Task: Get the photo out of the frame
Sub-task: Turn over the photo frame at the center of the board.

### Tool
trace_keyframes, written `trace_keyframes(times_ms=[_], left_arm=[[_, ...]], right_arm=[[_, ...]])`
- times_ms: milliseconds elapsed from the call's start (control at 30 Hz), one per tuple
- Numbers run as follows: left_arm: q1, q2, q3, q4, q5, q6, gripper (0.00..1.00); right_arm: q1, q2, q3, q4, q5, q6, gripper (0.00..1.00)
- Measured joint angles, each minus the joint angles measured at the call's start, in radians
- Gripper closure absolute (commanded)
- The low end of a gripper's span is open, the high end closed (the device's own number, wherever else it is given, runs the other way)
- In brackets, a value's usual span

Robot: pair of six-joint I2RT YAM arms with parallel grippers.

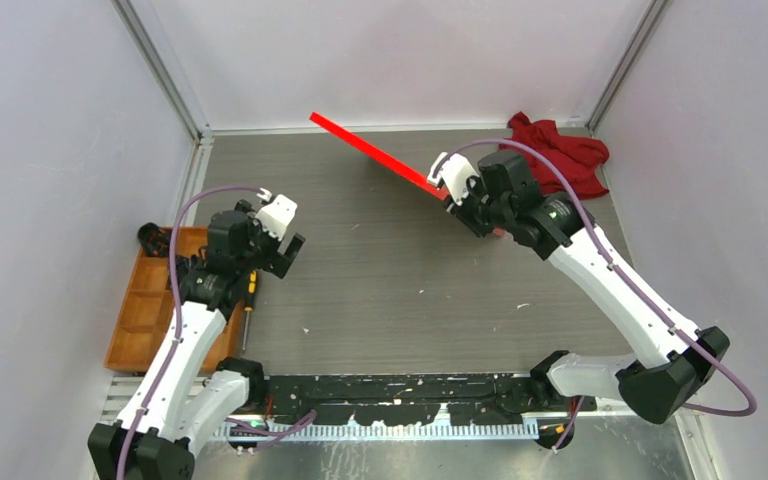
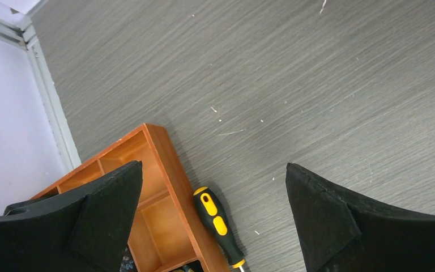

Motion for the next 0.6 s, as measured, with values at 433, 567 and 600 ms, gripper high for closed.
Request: trace_keyframes(times_ms=[433,567,600], left_arm=[[0.021,-0.019,-0.03,0.034,0.052,-0.008,0.03],[0.023,-0.018,-0.03,0.035,0.06,-0.013,0.03],[0.023,-0.017,-0.031,0.035,0.062,-0.016,0.03]], right_arm=[[-0.056,0.086,0.175,-0.079,-0.106,0.216,0.99],[-0.094,0.093,0.206,-0.088,-0.159,0.278,0.99],[-0.101,0.093,0.211,-0.09,-0.17,0.293,0.99]])
